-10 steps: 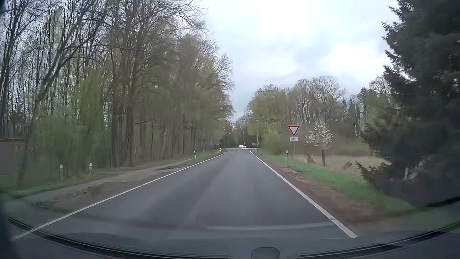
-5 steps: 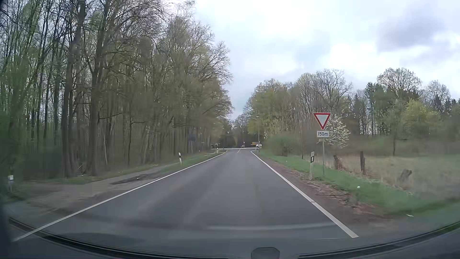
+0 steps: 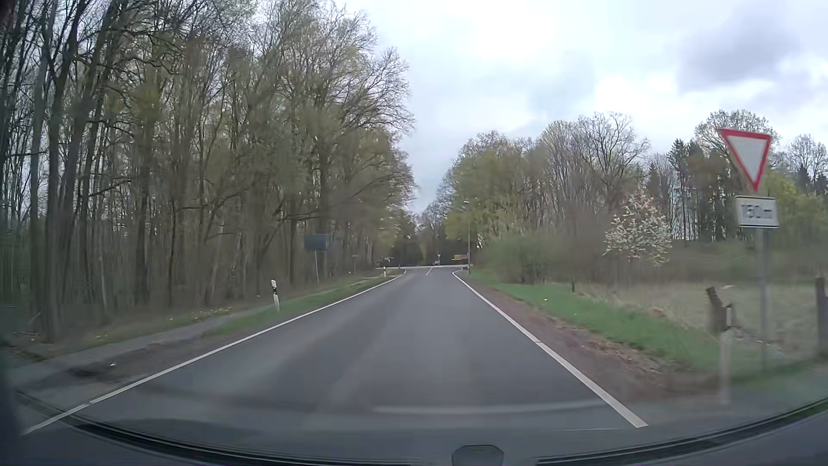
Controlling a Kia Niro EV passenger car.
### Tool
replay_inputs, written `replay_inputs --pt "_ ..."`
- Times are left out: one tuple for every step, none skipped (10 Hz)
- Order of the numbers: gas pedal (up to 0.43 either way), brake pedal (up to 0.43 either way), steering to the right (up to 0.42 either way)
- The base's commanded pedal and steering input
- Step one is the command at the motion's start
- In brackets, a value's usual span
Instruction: Follow the waypoints while adhering to traffic rules and regulations
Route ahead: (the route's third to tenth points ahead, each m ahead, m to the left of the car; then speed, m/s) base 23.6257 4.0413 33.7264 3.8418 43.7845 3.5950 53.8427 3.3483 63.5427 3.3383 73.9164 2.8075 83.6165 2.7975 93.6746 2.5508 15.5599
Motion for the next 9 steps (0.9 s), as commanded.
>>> replay_inputs --pt "0.157 0.000 -0.001" --pt "0.157 0.000 -0.001" --pt "0.150 0.000 -0.002" --pt "0.150 0.000 -0.003" --pt "0.150 0.000 -0.004" --pt "0.150 0.000 -0.004" --pt "0.138 0.000 -0.004" --pt "0.138 0.000 -0.004" --pt "0.130 0.006 -0.003"
